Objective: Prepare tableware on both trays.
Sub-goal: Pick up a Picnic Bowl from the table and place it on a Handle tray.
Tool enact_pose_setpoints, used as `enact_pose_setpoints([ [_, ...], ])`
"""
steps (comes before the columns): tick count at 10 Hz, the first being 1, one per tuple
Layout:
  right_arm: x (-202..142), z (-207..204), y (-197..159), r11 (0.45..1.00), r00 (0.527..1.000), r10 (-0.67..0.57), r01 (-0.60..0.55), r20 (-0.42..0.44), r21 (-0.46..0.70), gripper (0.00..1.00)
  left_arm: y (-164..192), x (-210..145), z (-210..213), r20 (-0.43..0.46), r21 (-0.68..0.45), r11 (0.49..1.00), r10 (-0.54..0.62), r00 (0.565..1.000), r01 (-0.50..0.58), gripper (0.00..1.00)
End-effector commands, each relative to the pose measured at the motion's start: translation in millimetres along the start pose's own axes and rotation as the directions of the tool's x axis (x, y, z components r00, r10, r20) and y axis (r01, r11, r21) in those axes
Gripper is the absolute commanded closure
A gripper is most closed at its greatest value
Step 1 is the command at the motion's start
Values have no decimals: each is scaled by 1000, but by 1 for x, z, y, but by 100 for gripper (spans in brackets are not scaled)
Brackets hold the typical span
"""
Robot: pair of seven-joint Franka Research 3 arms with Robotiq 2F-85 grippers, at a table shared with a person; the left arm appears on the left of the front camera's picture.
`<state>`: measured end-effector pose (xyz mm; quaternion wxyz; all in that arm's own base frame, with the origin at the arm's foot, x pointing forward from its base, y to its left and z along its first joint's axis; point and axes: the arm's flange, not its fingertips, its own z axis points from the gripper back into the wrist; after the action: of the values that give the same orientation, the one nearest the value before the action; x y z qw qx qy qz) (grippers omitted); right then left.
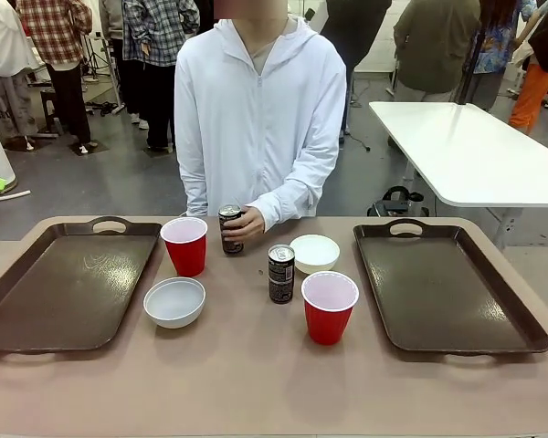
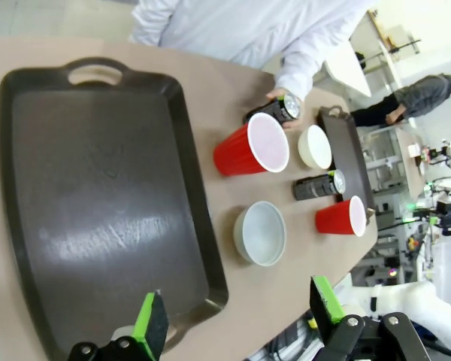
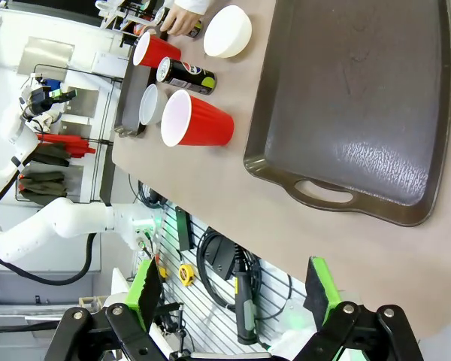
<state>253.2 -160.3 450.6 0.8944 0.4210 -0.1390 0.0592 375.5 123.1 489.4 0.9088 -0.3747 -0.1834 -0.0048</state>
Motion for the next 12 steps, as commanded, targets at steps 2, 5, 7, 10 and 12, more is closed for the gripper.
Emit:
enact_pose_setpoints([
  [2, 0, 0, 0, 1000, 1000, 0, 0, 0, 0, 0, -1, 0, -1, 5, -13, 1000, 5, 1000, -5, 0],
  [5, 0, 0, 0, 1000, 1000, 0, 0, 0, 0, 0, -1, 0, -1, 5, -13, 1000, 5, 1000, -5, 0],
  [7, 0, 0, 0, 1000, 1000, 0, 0, 0, 0, 0, -1, 0, -1, 5, -13, 1000, 5, 1000, -5, 0],
  [10, 0, 0, 0, 1000, 1000, 0, 0, 0, 0, 0, -1, 0, -1, 5, -13, 1000, 5, 1000, -5, 0],
  [12, 0, 0, 0, 1000, 1000, 0, 0, 0, 0, 0, -22, -5, -4, 6, 169, 985, -25, 1000, 24, 0],
])
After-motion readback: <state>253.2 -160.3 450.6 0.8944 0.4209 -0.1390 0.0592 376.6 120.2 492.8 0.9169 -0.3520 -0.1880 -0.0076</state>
